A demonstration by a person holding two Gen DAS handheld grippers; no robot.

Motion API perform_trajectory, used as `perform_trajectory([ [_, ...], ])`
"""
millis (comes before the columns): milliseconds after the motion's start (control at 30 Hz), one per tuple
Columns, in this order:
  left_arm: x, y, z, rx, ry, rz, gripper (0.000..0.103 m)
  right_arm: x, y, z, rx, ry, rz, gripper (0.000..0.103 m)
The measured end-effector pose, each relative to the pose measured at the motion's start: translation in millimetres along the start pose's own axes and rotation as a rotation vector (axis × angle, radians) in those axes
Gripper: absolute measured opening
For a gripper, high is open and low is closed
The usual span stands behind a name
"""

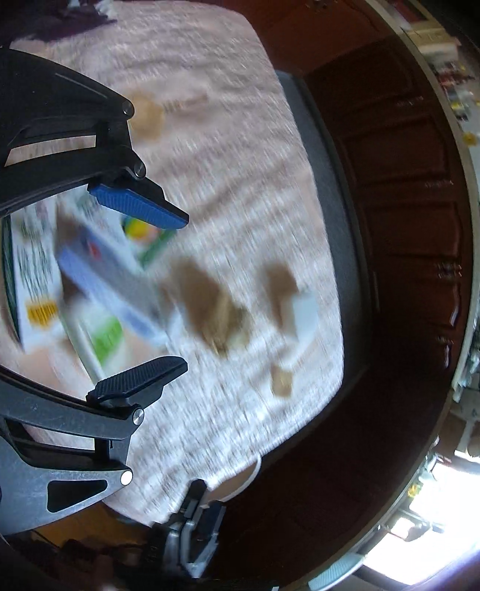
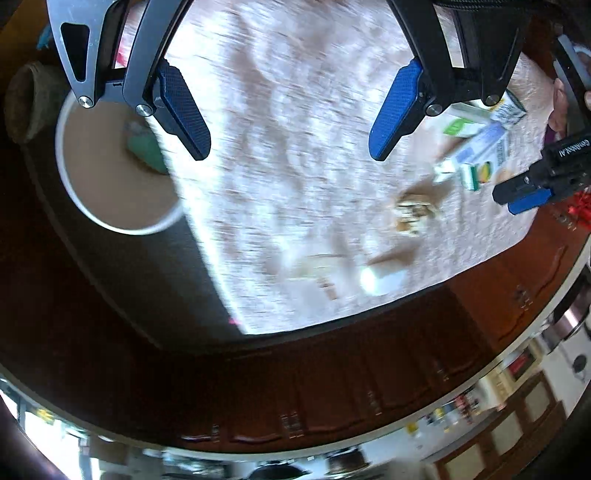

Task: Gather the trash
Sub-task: 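Move both open tools back over the table, then grasp the rainbow medicine box with the left tool while the right tool grasps the crumpled tissue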

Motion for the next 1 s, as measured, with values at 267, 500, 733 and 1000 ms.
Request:
perform_trajectory([
  [267, -16, -47, 61, -0.01, 0.007, 0.157, 0.08, -53, 16, 63, 0.036, 0.135, 0.064, 0.085],
  [500, -36, -66, 64, -0.09, 0.022, 0.216, 0.08, -97, 33, 109, 0.113, 0.168, 0.106, 0.085],
  [733, -60, -68, 60, -0.139, 0.037, 0.228, 0.08, -135, 36, 137, 0.19, 0.158, 0.15, 0.085],
  [1000, -53, -58, 60, -0.092, 0.015, 0.157, 0.056, -149, 30, 140, 0.166, 0.178, 0.145, 0.035],
])
Point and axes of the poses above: each gripper's, at about its wrist camera, not at the fingertips, and x roughly against the way its jaws point, z to its left, y to its top, the point moved 7 cm from there along -x, roughly the way its jaws point, and after that the axes turned 4 degrees about -z, right-handed, at the moved point
